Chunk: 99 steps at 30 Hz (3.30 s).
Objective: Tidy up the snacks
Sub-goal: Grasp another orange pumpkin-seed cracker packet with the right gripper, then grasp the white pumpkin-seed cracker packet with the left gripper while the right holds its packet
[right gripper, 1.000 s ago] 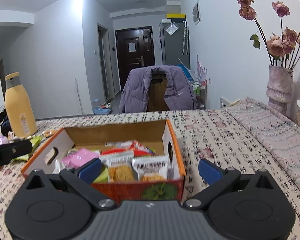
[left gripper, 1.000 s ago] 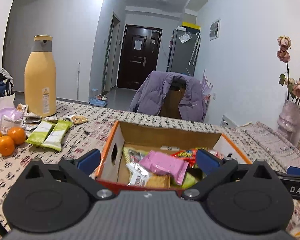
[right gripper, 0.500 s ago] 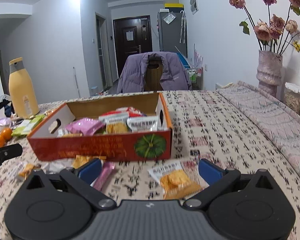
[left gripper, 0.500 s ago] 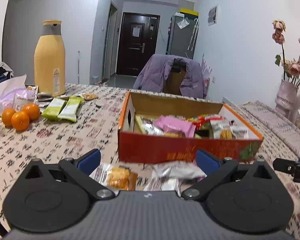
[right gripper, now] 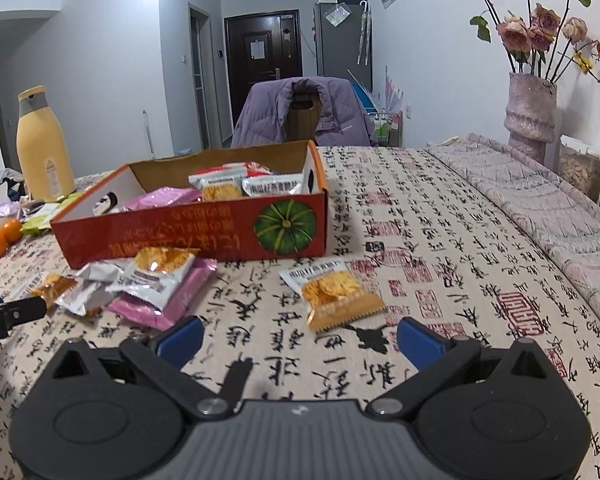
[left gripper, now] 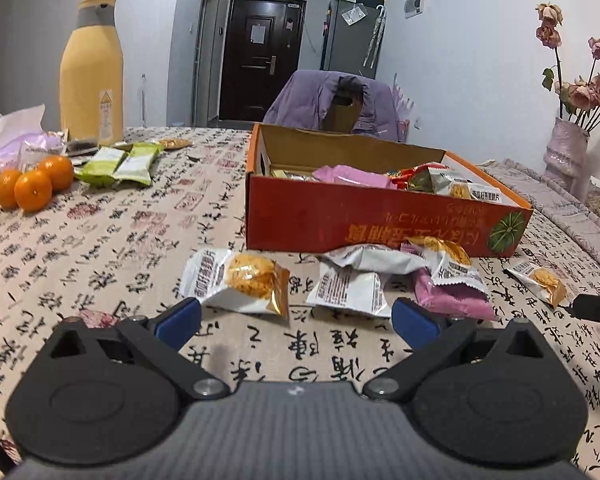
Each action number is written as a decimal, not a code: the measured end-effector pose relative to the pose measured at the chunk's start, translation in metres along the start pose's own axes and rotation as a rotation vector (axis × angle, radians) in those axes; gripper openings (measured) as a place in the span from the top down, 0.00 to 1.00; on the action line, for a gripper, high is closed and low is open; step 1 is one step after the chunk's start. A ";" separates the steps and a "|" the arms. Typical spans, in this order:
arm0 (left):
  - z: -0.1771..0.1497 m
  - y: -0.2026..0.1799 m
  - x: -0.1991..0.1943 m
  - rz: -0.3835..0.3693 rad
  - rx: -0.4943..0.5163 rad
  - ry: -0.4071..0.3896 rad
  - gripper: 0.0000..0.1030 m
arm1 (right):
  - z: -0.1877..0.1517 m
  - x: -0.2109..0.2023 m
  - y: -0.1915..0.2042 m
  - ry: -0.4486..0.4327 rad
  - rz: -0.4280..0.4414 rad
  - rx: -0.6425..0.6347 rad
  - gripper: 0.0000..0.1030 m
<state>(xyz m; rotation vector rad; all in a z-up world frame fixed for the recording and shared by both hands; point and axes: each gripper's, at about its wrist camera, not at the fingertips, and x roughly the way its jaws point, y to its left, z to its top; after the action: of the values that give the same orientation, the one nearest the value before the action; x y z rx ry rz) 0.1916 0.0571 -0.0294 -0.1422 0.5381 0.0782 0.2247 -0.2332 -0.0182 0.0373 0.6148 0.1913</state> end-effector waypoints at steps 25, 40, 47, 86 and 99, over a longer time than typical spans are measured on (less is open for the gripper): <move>-0.003 0.003 0.003 -0.035 -0.026 0.016 0.00 | 0.039 0.101 -0.024 0.172 -0.042 -0.073 0.13; -0.003 0.004 0.003 -0.035 -0.038 0.018 0.00 | 0.035 0.076 -0.018 0.076 -0.004 -0.038 0.61; -0.003 0.003 0.003 -0.033 -0.033 0.018 0.00 | 0.023 0.031 0.000 -0.071 0.005 -0.011 0.61; 0.037 0.021 0.069 0.131 0.052 0.214 0.23 | -0.003 0.023 0.020 -0.128 0.066 0.037 0.61; 0.032 0.019 0.035 0.084 0.054 0.084 0.55 | -0.004 0.024 0.020 -0.119 0.076 0.037 0.61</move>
<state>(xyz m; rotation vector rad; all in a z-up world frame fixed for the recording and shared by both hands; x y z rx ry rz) 0.2358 0.0823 -0.0227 -0.0706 0.6291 0.1402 0.2384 -0.2089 -0.0332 0.1075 0.4987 0.2490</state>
